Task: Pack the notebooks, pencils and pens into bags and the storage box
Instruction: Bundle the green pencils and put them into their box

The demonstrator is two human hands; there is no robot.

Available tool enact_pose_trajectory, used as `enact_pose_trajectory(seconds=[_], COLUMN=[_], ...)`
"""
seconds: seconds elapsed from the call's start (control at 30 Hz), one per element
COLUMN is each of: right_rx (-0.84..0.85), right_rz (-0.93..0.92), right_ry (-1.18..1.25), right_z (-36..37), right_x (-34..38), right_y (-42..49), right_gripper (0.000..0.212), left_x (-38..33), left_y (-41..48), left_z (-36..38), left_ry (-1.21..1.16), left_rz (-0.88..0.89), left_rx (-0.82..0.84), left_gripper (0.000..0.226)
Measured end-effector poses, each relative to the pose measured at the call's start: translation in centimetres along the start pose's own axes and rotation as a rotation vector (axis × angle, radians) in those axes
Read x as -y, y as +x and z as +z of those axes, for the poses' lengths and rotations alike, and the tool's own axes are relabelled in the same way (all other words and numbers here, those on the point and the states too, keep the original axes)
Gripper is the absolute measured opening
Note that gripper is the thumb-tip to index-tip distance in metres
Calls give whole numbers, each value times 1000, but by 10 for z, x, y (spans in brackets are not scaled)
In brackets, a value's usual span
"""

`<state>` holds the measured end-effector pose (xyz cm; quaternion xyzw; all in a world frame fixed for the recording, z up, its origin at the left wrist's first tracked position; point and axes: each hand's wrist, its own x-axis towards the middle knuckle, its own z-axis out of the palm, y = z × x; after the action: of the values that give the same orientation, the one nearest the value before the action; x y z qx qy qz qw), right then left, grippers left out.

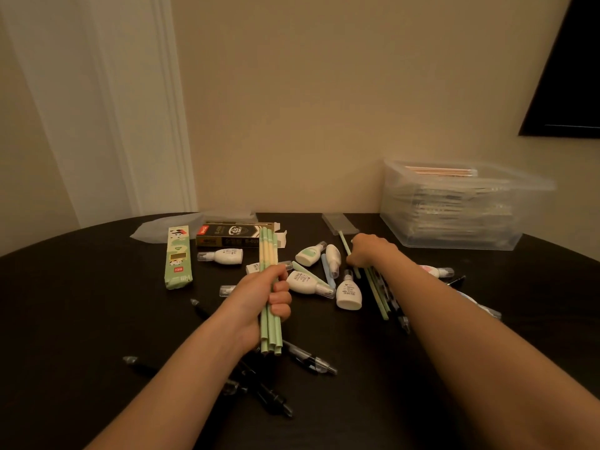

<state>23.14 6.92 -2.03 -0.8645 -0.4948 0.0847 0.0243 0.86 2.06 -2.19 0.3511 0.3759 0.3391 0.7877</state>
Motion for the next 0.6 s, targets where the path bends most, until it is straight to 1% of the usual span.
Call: enact_pose_trajectory(seconds=[0.07,0.13,0.2,0.27,0.37,0.4,0.47,0.6], right_rx=[54,92,181,296,517,571,631,682], right_rz=[14,-19,-73,-180,-359,-409,-487,-580], right_ry=[91,218,408,643,1066,1153,1229,1246], right_z=[-10,-21,-28,-30,-26,-23,-19,-15], right_x=[-3,-9,-14,-18,-18,-17,-13,-10], right_y=[-2,-15,-36,-57,-81,-87,-95,-103], right_gripper=[44,29,24,25,21,21,23,25], left_x=[0,0,2,3,2,0,-3,-8], left_y=[1,1,2,1,1,0,0,-2], left_z=[-1,0,1,2,2,1,-1,-4], left_ry=[-7,-7,-3,-5,-31,-46,-95,-183], left_rz=[-1,1,3,7,23,32,48,75], left_rx=[-2,-7,-14,-18,-29,-29,-26,-9], left_gripper=[19,19,18,16,18,19,19,19])
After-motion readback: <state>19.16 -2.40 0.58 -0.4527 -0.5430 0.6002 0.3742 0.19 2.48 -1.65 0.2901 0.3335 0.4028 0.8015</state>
